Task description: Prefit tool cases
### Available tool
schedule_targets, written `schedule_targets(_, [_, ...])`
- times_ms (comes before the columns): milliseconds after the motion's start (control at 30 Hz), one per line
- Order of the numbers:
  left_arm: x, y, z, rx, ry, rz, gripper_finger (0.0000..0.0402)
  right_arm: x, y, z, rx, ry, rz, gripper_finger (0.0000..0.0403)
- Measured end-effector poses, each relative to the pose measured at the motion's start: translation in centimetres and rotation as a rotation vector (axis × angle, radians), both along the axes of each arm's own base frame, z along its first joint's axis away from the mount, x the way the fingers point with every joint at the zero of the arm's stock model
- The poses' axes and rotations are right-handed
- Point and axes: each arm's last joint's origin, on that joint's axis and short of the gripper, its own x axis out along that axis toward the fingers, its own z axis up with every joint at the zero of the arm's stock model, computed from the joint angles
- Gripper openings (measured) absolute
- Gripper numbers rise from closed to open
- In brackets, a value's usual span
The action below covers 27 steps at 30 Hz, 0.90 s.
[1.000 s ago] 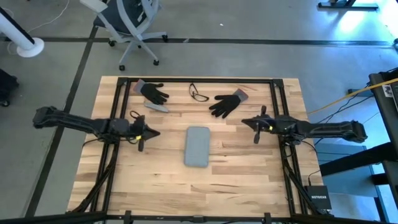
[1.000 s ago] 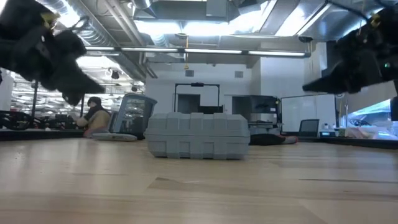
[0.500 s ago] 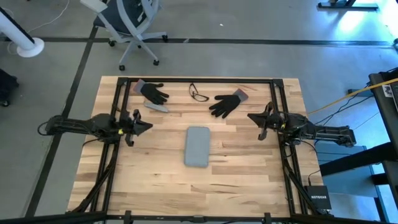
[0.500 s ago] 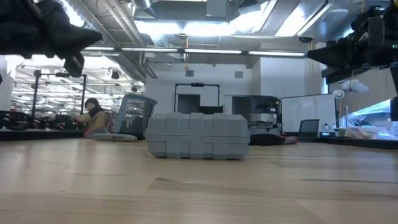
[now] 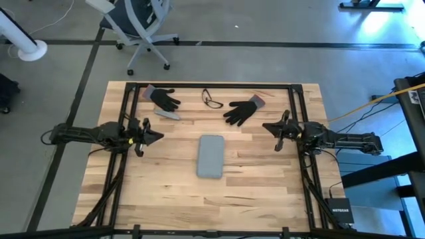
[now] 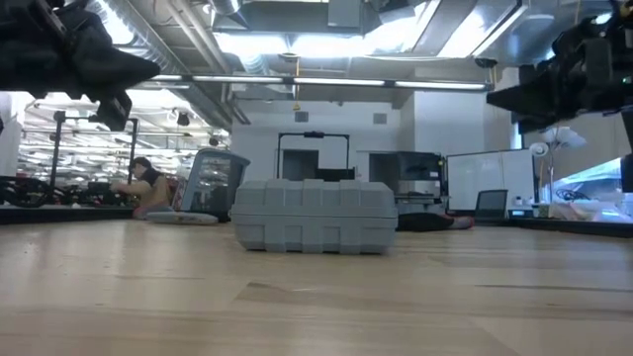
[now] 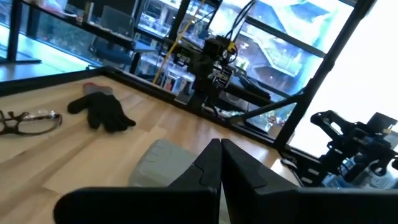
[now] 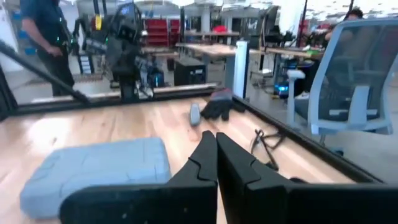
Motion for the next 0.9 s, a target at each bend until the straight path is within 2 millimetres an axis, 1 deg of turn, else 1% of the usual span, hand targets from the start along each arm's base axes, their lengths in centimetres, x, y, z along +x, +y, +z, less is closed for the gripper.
schedule_targets(233, [0.00, -0.03, 0.00, 0.000, 0.000, -0.003, 0.0001, 0.08, 0.02, -0.15, 0.001, 0.018, 0.007, 0.0001])
schedule_targets(300, [0.01, -0.18, -0.06, 0.028, 0.007, -0.070, 0.0001, 0.08, 0.01, -0.15, 0.001, 0.017, 0.007, 0.0001])
schedule_targets(367, [0.02, -0.42, -0.27, 0.094, 0.030, -0.164, 0.0001, 0.08, 0.01, -0.16, 0.001, 0.018, 0.007, 0.0001])
schedule_targets(433, [0.01, -0.46, -0.21, 0.155, 0.021, -0.191, 0.0001, 0.09, 0.02, -0.16, 0.001, 0.018, 0.008, 0.0001])
schedule_targets(500, [0.01, -0.45, -0.20, 0.288, 0.017, -0.198, 0.0001, 0.09, 0.02, -0.15, 0.001, 0.018, 0.008, 0.0001])
schedule_targets(600, [0.03, -0.23, -0.22, 0.450, 0.025, -0.159, 0.0001, 0.09, 0.02, -0.15, 0.001, 0.018, 0.008, 0.0001])
schedule_targets(667, [0.04, -0.06, -0.24, 0.449, 0.033, -0.135, 0.0000, 0.09, 0.02, -0.15, 0.001, 0.018, 0.008, 0.0001])
schedule_targets(767, [0.04, -0.02, -0.25, 0.327, 0.032, -0.138, 0.0000, 0.09, 0.02, -0.15, 0.001, 0.018, 0.008, 0.0001])
schedule_targets(833, [0.04, -0.04, -0.24, 0.332, 0.031, -0.141, 0.0000, 0.09, 0.02, -0.15, 0.001, 0.018, 0.008, 0.0001])
schedule_targets(900, [0.04, -0.03, -0.24, 0.383, 0.031, -0.139, 0.0000, 0.09, 0.02, -0.15, 0.001, 0.018, 0.008, 0.0001])
